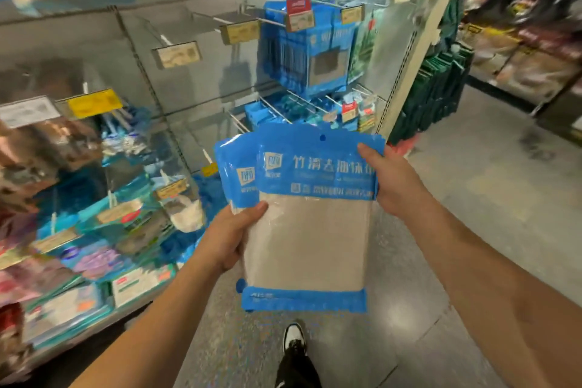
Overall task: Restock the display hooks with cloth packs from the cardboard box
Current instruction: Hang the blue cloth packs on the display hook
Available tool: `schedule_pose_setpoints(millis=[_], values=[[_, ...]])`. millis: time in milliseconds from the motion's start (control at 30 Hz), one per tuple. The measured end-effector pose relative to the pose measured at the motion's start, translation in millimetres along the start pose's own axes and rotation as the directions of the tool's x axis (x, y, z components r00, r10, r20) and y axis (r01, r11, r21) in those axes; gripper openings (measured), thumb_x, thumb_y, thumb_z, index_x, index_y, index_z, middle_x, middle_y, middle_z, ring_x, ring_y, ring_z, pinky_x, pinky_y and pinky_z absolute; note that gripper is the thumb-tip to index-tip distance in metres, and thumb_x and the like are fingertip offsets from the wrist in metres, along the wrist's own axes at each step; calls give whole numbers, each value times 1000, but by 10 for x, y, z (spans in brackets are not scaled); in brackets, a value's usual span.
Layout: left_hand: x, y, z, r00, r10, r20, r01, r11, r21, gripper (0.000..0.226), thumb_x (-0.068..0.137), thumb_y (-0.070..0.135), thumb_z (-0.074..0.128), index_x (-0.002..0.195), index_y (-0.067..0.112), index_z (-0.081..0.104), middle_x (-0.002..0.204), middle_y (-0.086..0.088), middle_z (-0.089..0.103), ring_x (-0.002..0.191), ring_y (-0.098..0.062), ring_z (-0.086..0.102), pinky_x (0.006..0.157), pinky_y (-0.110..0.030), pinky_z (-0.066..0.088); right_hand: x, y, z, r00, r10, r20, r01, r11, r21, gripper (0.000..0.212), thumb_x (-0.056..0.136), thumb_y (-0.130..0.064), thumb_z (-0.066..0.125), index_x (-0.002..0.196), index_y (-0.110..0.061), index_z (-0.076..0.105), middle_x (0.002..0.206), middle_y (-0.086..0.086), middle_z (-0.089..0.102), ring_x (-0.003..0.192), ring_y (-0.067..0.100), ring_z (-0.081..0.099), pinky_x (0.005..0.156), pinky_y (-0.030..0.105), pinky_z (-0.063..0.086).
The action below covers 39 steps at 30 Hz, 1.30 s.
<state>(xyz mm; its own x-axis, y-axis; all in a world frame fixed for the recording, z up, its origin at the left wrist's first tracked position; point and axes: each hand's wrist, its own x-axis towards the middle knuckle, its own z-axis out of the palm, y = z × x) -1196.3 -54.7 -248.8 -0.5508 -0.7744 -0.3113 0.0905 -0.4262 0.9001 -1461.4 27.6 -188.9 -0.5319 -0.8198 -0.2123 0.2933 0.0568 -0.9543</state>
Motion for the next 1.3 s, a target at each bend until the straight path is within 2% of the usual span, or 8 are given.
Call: schedule_pose_setpoints(millis=[300, 467, 600, 800, 900, 1033, 1133, 1300], values=[[1618, 664, -22, 996, 17, -89, 19, 925, 381, 50, 58, 56, 82, 101, 29, 76, 101, -2, 78, 94, -25, 73, 93, -51, 56, 1856, -486, -199, 985, -7, -174, -1, 999, -49, 22, 96, -25, 62, 116, -16, 61, 102, 1, 75, 92, 22, 73, 78, 45, 61], [2129, 929, -118, 985, 85, -148, 69, 594, 801, 16, 88, 40, 74, 84, 28, 65, 77, 8, 67, 71, -10, 60, 62, -25, 44, 2568, -847, -425, 979, -81, -185, 50, 985, -163, 12, 97, -24, 61, 108, -19, 64, 100, 3, 74, 93, 25, 72, 83, 49, 59], [2401, 972, -189, 995, 73, -74, 31, 473, 881, 13, 88, 37, 75, 86, 41, 64, 72, 19, 65, 78, -4, 59, 67, -25, 41, 3082, -938, -579, 979, -94, -180, 47, 966, -253, 17, 96, -28, 62, 109, -16, 62, 104, 7, 73, 88, 21, 74, 82, 51, 59], [2791, 1212, 172, 995, 75, 59, -67, 108, 992, 57, 71, 78, 45, 113, 45, 63, 110, 10, 72, 102, -17, 68, 79, -31, 50, 3862, -923, -560, 995, -90, -53, 60, 910, -411, 19, 98, -29, 60, 111, -16, 65, 111, 11, 71, 91, 21, 71, 82, 41, 60], [2982, 1404, 551, 991, 10, 130, -129, -34, 991, 69, 72, 78, 36, 120, 38, 65, 123, 14, 64, 112, -17, 64, 87, -36, 52, 4252, -915, -457, 997, -59, 56, 77, 903, -422, 21, 99, -24, 58, 116, -12, 62, 99, 2, 69, 74, 4, 68, 61, 19, 56], [3339, 1660, 1106, 990, -115, 86, -119, -325, 938, 39, 95, 58, 51, 130, 42, 54, 132, 17, 56, 117, -16, 60, 87, -34, 49, 4696, -896, -292, 972, 12, 234, 96, 890, -446, 15, 96, -29, 62, 106, -19, 68, 107, 3, 72, 94, 17, 69, 88, 41, 57], [3621, 1846, 1385, 995, -87, 50, -83, -434, 897, 35, 98, 51, 50, 130, 36, 53, 144, 12, 47, 116, -24, 61, 86, -38, 50, 4977, -896, -174, 940, 56, 336, 111, 882, -457, 9, 94, -33, 64, 97, -26, 70, 100, -4, 73, 93, 13, 69, 88, 42, 55], [3986, 2128, 1569, 998, 27, -50, 57, -440, 896, 34, 98, 45, 56, 130, 34, 55, 169, 7, -5, 111, -36, 63, 81, -41, 49, 5150, -1038, 89, 899, 36, 437, 189, 867, -460, 16, 98, -26, 59, 85, -19, 62, 78, -14, 63, 66, -7, 60, 55, 9, 43]])
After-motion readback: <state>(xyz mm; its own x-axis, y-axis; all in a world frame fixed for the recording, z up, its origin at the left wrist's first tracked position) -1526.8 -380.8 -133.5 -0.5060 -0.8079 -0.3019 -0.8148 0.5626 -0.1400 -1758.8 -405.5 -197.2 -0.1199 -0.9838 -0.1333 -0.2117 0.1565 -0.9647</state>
